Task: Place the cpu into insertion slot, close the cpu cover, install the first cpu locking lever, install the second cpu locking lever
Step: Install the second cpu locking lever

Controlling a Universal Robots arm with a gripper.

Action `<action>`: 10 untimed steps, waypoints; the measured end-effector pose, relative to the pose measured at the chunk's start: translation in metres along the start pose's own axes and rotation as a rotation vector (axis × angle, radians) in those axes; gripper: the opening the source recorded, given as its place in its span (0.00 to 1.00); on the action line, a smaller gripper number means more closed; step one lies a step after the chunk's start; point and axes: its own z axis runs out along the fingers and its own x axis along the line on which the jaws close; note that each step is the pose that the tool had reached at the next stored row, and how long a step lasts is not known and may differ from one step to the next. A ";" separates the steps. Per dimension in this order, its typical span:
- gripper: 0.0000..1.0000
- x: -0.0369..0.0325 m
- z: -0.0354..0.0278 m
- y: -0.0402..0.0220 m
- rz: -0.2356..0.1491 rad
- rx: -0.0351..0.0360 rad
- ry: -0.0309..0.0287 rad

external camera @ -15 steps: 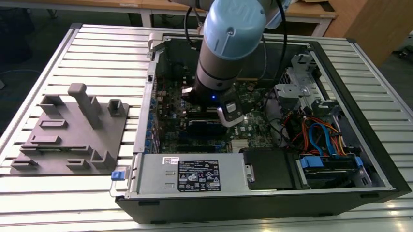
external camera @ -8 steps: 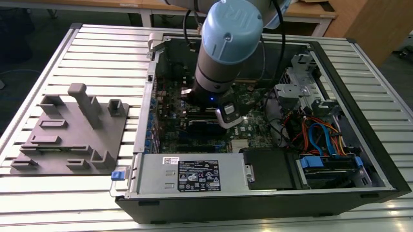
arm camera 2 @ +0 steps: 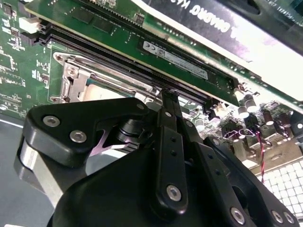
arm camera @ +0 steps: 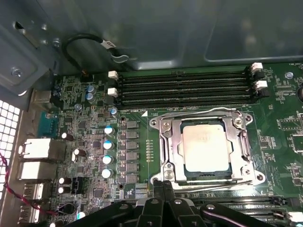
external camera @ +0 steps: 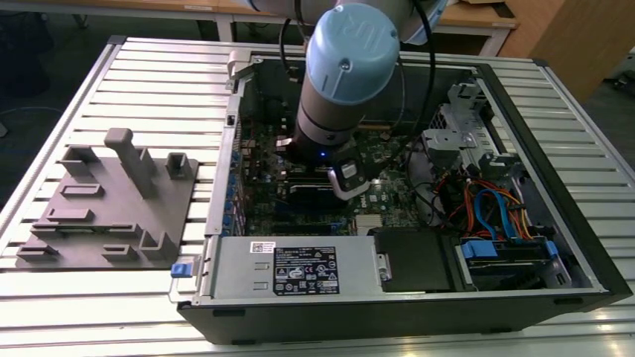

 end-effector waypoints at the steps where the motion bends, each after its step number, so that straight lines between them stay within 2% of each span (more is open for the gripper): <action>1: 0.10 0.0000 0.0003 -0.0001 0.000 -0.0028 0.0001; 3: 0.10 0.0002 0.0009 -0.0003 0.000 -0.0069 0.0003; 10: 0.10 0.0050 0.0032 0.0005 0.001 -0.0147 0.0003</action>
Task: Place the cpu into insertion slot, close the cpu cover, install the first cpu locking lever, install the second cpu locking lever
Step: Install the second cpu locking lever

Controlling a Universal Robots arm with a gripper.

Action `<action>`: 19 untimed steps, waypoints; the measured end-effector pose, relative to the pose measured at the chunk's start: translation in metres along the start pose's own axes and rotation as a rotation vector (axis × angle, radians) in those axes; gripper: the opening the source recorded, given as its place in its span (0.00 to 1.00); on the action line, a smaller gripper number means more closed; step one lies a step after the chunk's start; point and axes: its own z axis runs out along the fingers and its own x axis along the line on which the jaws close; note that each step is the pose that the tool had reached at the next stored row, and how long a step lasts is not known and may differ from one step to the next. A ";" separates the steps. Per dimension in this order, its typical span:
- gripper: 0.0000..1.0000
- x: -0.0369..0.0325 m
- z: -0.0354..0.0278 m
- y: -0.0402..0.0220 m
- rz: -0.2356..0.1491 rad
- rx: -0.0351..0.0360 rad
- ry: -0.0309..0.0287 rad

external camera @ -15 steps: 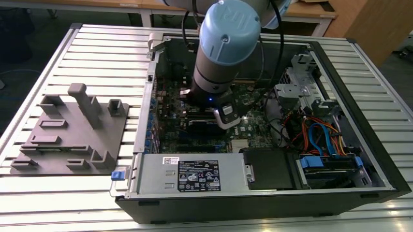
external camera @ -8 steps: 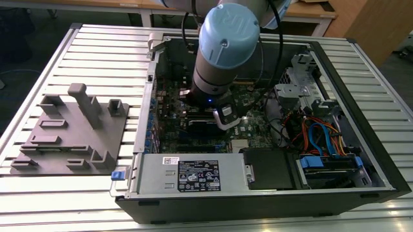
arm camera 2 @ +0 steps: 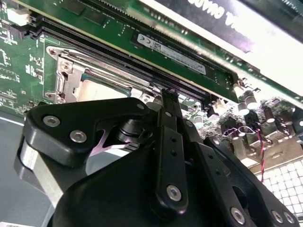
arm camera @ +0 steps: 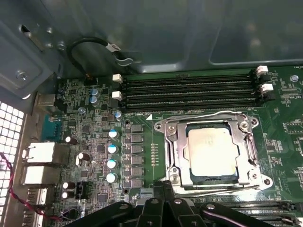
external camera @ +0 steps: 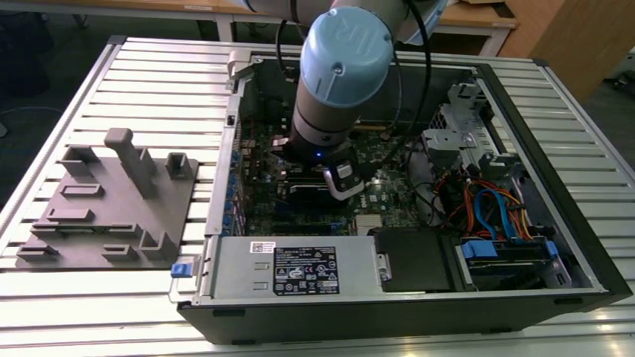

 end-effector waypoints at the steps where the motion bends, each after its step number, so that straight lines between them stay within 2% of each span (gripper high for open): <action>1: 0.10 0.0000 0.0006 0.0006 0.000 -0.0011 0.0001; 5: 0.10 0.0000 0.0030 0.0025 0.000 -0.0055 0.0000; 13: 0.10 0.0006 0.0050 0.0046 0.001 -0.0058 -0.0001; 19: 0.10 0.0026 -0.0086 0.0098 0.001 -0.0060 -0.0002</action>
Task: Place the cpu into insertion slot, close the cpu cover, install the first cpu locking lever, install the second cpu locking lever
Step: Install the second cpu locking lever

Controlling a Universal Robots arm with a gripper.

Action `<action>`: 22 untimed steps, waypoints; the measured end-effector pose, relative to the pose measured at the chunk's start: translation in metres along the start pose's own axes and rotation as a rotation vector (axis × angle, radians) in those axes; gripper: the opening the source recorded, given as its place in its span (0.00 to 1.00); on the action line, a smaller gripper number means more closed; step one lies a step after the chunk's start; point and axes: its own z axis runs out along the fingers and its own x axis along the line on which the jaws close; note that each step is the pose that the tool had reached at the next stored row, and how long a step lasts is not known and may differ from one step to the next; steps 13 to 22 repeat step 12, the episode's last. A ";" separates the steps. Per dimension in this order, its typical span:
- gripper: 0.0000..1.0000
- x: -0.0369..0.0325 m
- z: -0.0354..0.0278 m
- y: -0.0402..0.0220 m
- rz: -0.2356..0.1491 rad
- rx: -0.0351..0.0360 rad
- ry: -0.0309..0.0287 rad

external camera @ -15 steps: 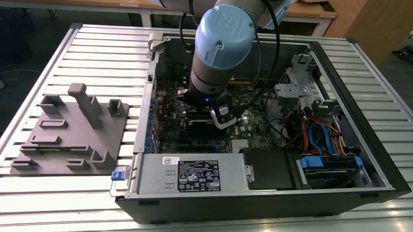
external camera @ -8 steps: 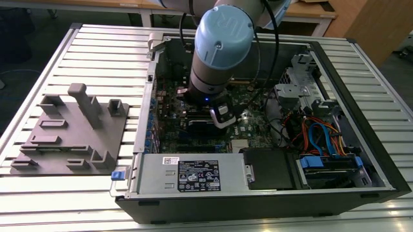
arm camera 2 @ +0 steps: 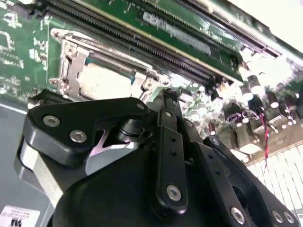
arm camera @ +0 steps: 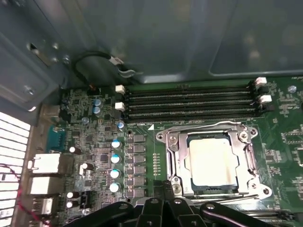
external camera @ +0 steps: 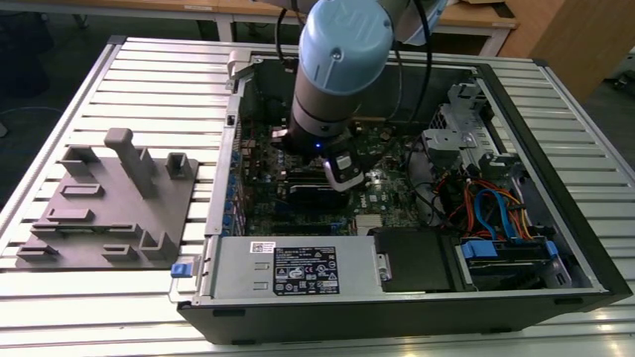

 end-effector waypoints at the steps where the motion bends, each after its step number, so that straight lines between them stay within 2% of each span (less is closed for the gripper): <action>1: 0.10 0.0003 -0.0029 0.0011 0.000 0.0000 0.0000; 4: 0.10 0.0010 -0.0104 0.0040 0.000 0.0000 0.0000; 5: 0.10 0.0011 -0.0111 0.0043 0.000 0.0000 0.0000; 22: 0.10 0.0011 -0.0111 0.0043 0.000 0.0000 0.0000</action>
